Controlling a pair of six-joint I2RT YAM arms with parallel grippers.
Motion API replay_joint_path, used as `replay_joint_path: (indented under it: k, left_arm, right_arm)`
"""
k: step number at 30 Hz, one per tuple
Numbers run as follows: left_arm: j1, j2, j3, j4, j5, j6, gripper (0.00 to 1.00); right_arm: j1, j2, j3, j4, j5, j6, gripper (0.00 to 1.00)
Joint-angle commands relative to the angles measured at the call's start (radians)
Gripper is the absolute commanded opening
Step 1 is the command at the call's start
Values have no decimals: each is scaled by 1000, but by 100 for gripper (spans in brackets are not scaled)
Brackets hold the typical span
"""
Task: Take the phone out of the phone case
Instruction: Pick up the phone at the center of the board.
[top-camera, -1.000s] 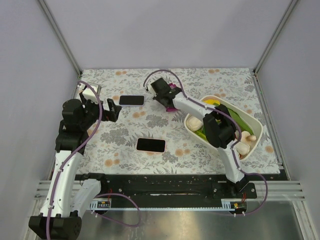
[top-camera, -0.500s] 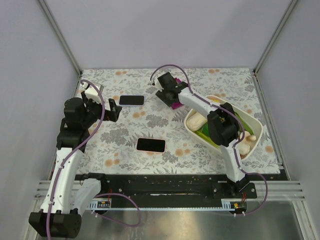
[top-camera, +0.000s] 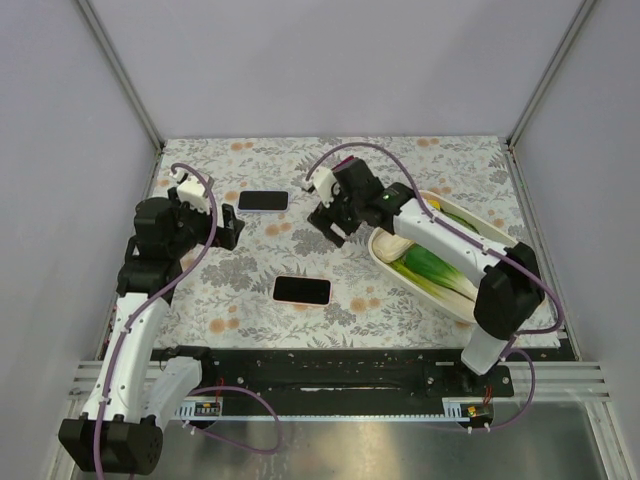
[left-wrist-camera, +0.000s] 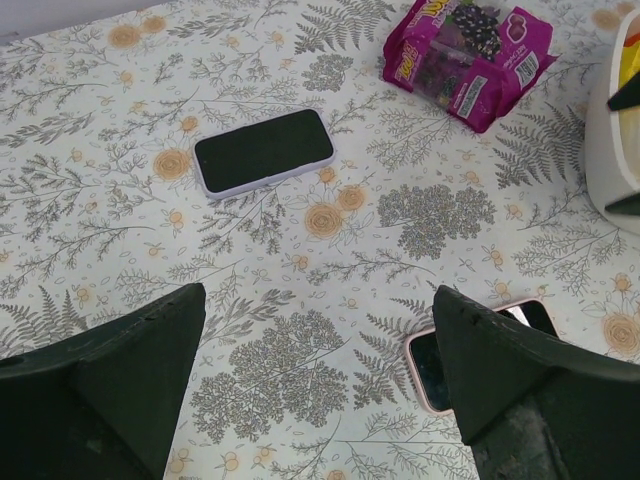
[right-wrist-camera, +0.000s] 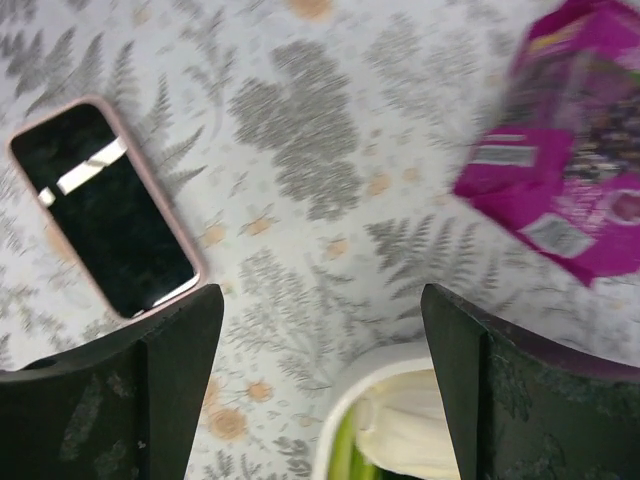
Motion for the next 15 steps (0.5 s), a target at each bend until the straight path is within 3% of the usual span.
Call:
replay_joint_path:
  k: [1,9,15]
  left_arm:
    - [0,-34,-4,-13,-15,73,99]
    - [1,-118,-22,-102,-104,180,99]
    - [1,-138,-22,-128,-89,195,99]
  right_arm:
    - [81,8,-93,-25,-102,-7,89]
    - [132,79,-150,5,-185,16,90]
    - [158,117,-182,8,-245,14,90]
